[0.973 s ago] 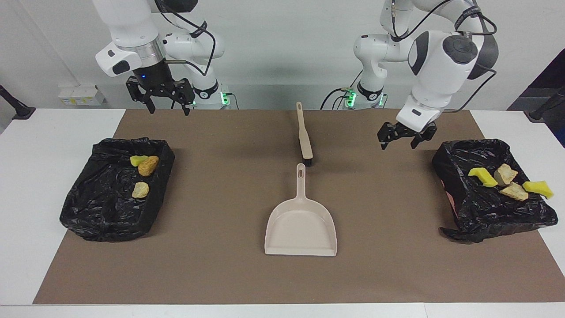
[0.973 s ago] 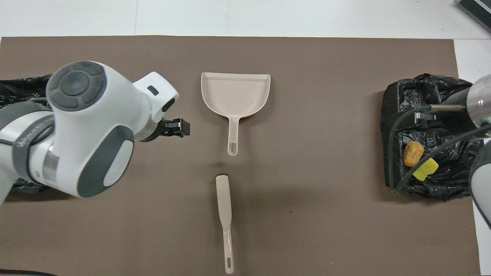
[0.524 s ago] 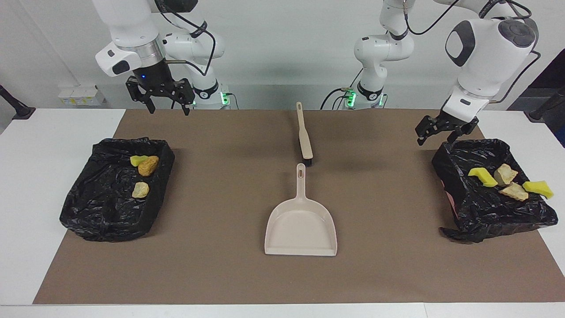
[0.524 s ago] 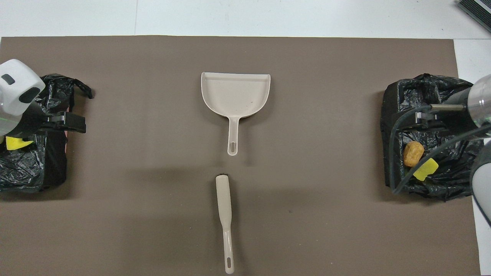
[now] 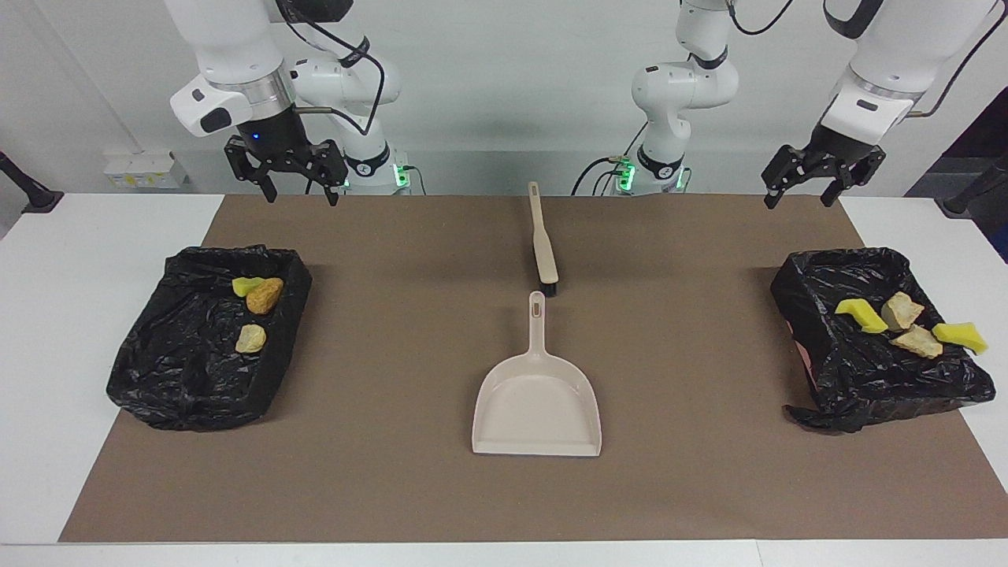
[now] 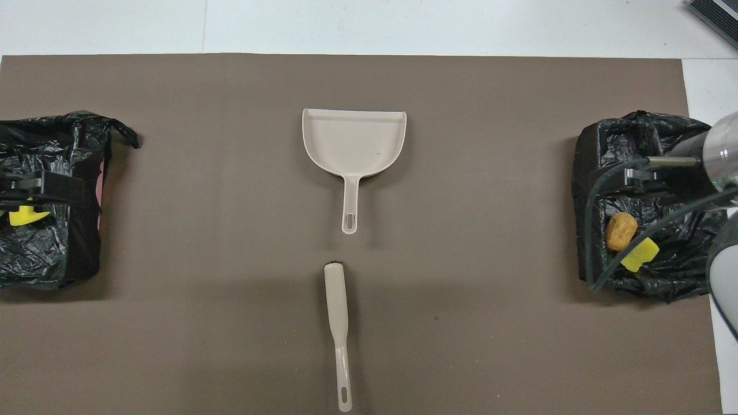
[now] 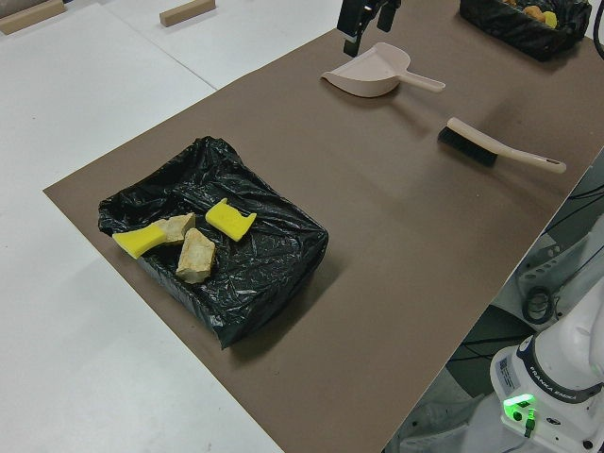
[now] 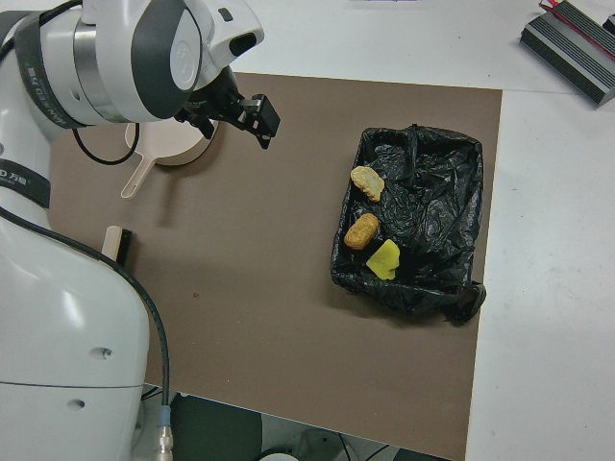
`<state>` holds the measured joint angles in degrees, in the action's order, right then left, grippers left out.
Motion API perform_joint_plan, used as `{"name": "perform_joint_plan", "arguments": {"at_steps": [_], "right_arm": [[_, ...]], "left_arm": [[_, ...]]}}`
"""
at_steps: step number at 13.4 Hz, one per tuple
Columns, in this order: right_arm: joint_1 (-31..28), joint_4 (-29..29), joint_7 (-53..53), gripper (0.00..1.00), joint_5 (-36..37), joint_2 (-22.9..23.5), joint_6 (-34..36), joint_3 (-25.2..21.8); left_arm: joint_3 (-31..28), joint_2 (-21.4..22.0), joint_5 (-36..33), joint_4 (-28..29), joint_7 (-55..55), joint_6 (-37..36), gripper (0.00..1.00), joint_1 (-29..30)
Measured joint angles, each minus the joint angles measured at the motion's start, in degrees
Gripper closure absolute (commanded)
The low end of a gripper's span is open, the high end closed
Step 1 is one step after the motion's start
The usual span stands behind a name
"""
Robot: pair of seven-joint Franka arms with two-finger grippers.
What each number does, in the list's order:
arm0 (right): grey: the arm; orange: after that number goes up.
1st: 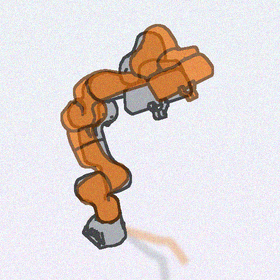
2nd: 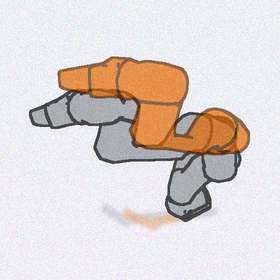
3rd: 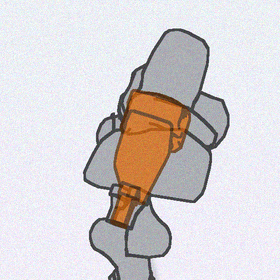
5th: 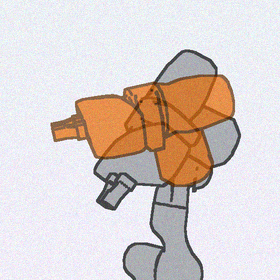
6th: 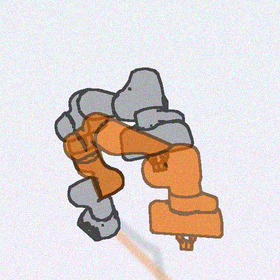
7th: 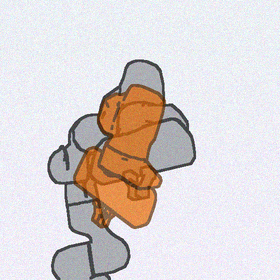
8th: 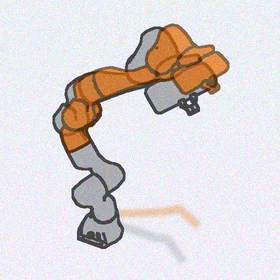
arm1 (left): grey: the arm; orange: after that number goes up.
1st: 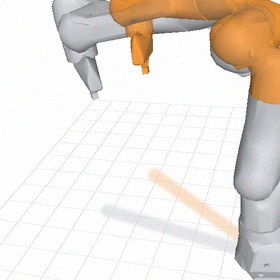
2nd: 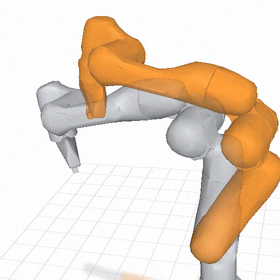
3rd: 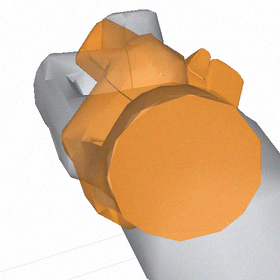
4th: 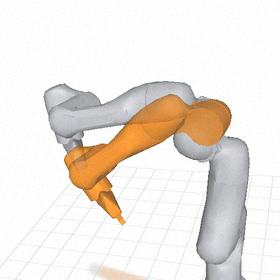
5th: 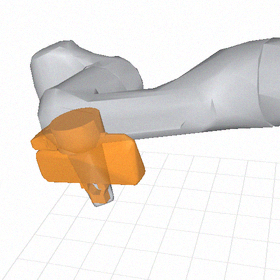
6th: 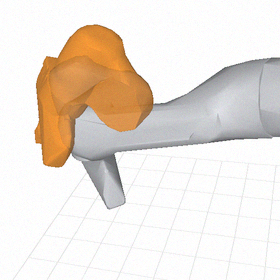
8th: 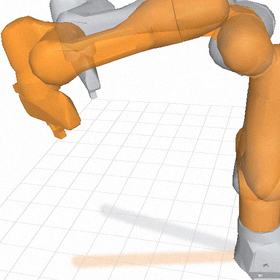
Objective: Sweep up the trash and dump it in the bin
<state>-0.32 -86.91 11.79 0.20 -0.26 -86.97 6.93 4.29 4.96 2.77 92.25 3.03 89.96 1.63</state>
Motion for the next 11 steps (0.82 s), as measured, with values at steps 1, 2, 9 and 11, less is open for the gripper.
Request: {"name": "perform_joint_plan", "arguments": {"at_steps": [1, 2, 9, 11], "right_arm": [[0.0, 0.0, 0.0, 0.0, 0.0, 0.0, 0.0, 0.0], [0.0, 0.0, 0.0, 0.0, 0.0, 0.0, 0.0, 0.0], [0.0, 0.0, 0.0, 0.0, 0.0, 0.0, 0.0, 0.0], [0.0, 0.0, 0.0, 0.0, 0.0, 0.0, 0.0, 0.0]], "left_arm": [[0.0, 0.1, 0.6, -0.6, 0.0, -0.1, 0.0, 0.0], [-0.1, 0.2, 0.8, -0.9, 0.0, -0.1, 0.0, 0.1], [-0.2, 1.6, 0.9, -1.2, 0.0, -2.9, 0.0, 0.1], [-0.2, 1.8, 0.9, -1.1, 0.0, -3.4, 0.0, 0.1]]}}
